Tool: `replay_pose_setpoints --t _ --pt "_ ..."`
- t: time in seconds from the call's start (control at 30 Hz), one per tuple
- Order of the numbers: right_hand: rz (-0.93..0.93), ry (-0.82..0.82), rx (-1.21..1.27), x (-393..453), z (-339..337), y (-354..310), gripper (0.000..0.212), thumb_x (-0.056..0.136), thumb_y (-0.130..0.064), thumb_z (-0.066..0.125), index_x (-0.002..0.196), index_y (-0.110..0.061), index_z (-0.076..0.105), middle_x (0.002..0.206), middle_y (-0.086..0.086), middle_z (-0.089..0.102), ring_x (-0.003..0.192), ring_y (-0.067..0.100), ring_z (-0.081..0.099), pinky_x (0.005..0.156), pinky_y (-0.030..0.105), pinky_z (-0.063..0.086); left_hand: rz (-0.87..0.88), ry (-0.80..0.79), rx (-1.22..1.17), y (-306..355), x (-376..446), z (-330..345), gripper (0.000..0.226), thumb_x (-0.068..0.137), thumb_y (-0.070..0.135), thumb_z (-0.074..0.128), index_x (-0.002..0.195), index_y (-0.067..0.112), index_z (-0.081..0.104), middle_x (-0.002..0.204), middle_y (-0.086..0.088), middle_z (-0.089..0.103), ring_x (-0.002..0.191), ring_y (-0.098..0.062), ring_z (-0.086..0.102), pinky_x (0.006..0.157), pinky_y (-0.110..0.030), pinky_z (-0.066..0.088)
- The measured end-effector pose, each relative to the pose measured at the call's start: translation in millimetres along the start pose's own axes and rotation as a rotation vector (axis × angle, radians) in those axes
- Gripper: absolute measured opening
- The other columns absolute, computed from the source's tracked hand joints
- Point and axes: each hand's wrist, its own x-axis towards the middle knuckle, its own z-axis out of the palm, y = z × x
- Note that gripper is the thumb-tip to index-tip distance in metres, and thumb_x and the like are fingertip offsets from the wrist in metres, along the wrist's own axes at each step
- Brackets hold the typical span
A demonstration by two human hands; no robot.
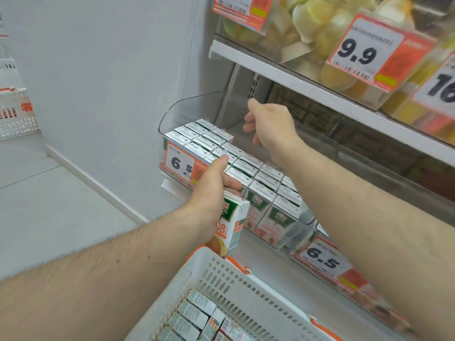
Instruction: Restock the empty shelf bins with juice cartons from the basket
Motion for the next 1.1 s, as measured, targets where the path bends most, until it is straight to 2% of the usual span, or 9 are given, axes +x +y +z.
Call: replay_pose_setpoints --t 0.17,0.33,0.43,0.57,0.67,0.77,0.83,1.0,1.1 --pt "-0.138 0.022 0.047 -101 -47 24 0.024 0.087 -0.026 0.06 0.068 -0.014 0.069 0.073 0.001 0.071 0.053 0.008 0.051 0.059 0.028 0.046 -0.028 -0.08 -0.045 -8 -22 27 0.063 0.093 0.065 0.036 0.076 0.013 0.067 0.073 -0.008 0.065 0.055 -0.023 0.055 0.06 -0.03 0.042" --pt "-0.062 0.057 0.041 -160 -76 63 0.009 0.082 -0.027 0.069 0.073 -0.023 0.068 0.072 -0.011 0.065 0.063 0.004 0.053 0.062 0.026 0.044 -0.045 -0.167 -0.009 -22 -43 50 0.063 0.093 0.063 0.032 0.089 0.011 0.068 0.093 -0.02 0.07 0.074 -0.03 0.062 0.075 -0.04 0.049" --pt "0.022 -0.055 -0.1 -187 -84 85 0.027 0.067 -0.043 0.074 0.087 -0.026 0.067 0.078 -0.011 0.063 0.066 0.004 0.054 0.064 0.025 0.046 -0.055 -0.209 -0.014 -28 -55 61 0.057 0.098 0.058 0.032 0.085 0.012 0.063 0.081 -0.015 0.065 0.061 -0.025 0.058 0.062 -0.032 0.046" --pt "0.051 -0.058 -0.051 -207 -97 104 0.023 0.068 -0.03 0.08 0.083 -0.02 0.066 0.071 -0.004 0.064 0.062 0.01 0.056 0.059 0.03 0.051 -0.032 -0.322 0.026 -34 -71 74 0.047 0.097 0.055 0.039 0.088 0.014 0.059 0.077 -0.008 0.061 0.055 -0.019 0.056 0.055 -0.028 0.043" --pt "0.136 0.005 0.364 -216 -119 114 0.029 0.07 -0.017 0.076 0.093 -0.004 0.062 0.075 0.018 0.066 0.057 0.02 0.061 0.053 0.031 0.052 0.148 -0.43 0.234 -39 -77 72 0.033 0.091 0.048 0.055 0.096 0.016 0.061 0.085 -0.002 0.068 0.062 -0.011 0.061 0.059 -0.025 0.045" --pt "0.195 0.023 0.572 -221 -138 118 0.037 0.07 -0.019 0.066 0.101 0.0 0.06 0.081 0.019 0.071 0.065 0.027 0.067 0.067 0.04 0.056 0.313 -0.555 0.461 -52 -75 65 0.034 0.073 0.029 0.078 0.103 0.02 0.063 0.089 0.004 0.073 0.074 -0.01 0.064 0.067 -0.029 0.048" --pt "0.206 0.015 0.605 -224 -145 120 0.036 0.072 -0.022 0.064 0.102 -0.002 0.059 0.082 0.018 0.072 0.065 0.027 0.067 0.063 0.036 0.054 0.447 -0.574 0.54 -61 -72 67 0.035 0.074 0.015 0.082 0.103 0.023 0.065 0.09 0.003 0.074 0.077 -0.012 0.067 0.071 -0.031 0.053" --pt "0.256 0.036 0.332 -218 -148 109 0.017 0.092 -0.03 0.063 0.092 -0.013 0.063 0.071 0.012 0.07 0.057 0.024 0.064 0.047 0.025 0.047 0.736 -0.533 0.711 -68 -65 75 0.04 0.07 0.027 0.081 0.096 0.051 0.061 0.09 0.019 0.07 0.084 -0.002 0.066 0.08 -0.032 0.054" --pt "0.328 0.12 0.39 -206 -155 104 0.015 0.095 -0.019 0.056 0.088 -0.007 0.062 0.065 0.017 0.068 0.05 0.027 0.06 0.047 0.029 0.042 0.895 -0.386 0.831 -63 -65 77 0.05 0.076 0.04 0.077 0.122 0.046 0.058 0.111 0.025 0.064 0.106 0.0 0.057 0.097 -0.026 0.045"
